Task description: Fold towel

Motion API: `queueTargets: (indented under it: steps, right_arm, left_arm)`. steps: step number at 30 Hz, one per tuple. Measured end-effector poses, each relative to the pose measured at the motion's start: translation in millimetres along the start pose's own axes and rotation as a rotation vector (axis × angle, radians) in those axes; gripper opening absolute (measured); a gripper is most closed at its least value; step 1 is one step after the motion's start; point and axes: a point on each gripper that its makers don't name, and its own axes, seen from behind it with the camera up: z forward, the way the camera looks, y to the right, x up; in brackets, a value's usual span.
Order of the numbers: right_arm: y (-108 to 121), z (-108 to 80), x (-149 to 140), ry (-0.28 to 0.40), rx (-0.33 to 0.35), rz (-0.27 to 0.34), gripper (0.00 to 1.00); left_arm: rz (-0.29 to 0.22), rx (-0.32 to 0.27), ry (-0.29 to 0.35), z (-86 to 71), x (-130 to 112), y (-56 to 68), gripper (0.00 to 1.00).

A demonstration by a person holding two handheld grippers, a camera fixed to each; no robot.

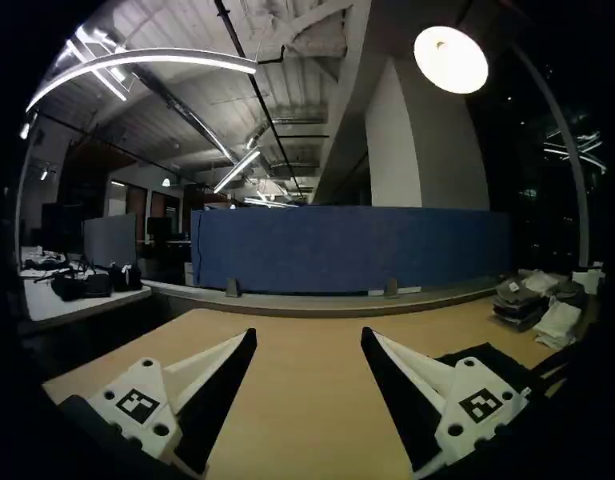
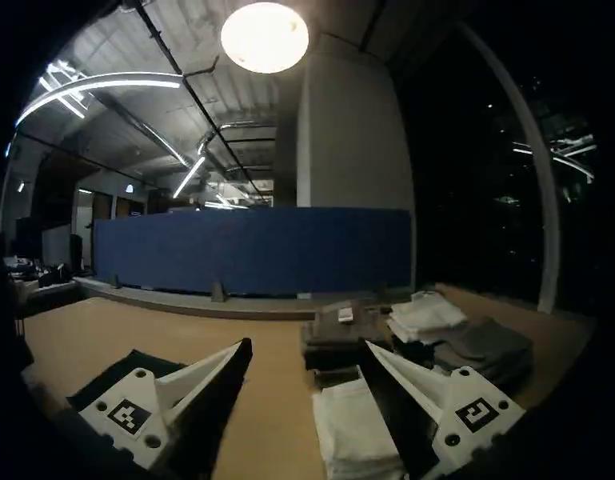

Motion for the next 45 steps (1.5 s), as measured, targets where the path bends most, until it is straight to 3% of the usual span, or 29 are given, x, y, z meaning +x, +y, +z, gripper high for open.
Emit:
queueTargets:
  steps: [10, 14, 18, 23, 30, 36, 45]
  right_arm:
    - [-8, -13.1, 108, 0.009, 0.010, -0.015, 1.00]
    - [-10, -17.2, 145, 0.022, 0.009, -0.025, 1.00]
    - [-8, -19.4, 163, 0.038, 0.003, -0.030, 1.00]
    - [-8, -21.0, 174, 0.042, 0.011, -0.018, 1.00]
    - [-15, -23.1, 166, -0.001, 0.060, -0.031, 1.00]
    - [-34, -24.6, 145, -0.092, 0.154, -0.068, 1.00]
    - [-66, -33.4, 108, -0.279, 0.329, -0.144, 1.00]
  left_arm:
    - [0.005, -0.011, 0.027, -4.9, 119, 3.8, 0.97]
    - [0.005, -0.015, 0.031, -7.3, 154, 3.2, 0.97]
    - [0.002, -0.015, 0.037, -7.5, 171, 1.7, 0.97]
    - [-0.007, -0.016, 0.029, -6.2, 177, 1.9, 0.97]
    - [0.033, -0.074, -0.028, -3.9, 159, 17.5, 0.97]
    - [0.066, -0.181, -0.118, -5.9, 135, 37.5, 0.97]
    - [0.131, -0.400, -0.308, -23.1, 87, 72.5, 0.97]
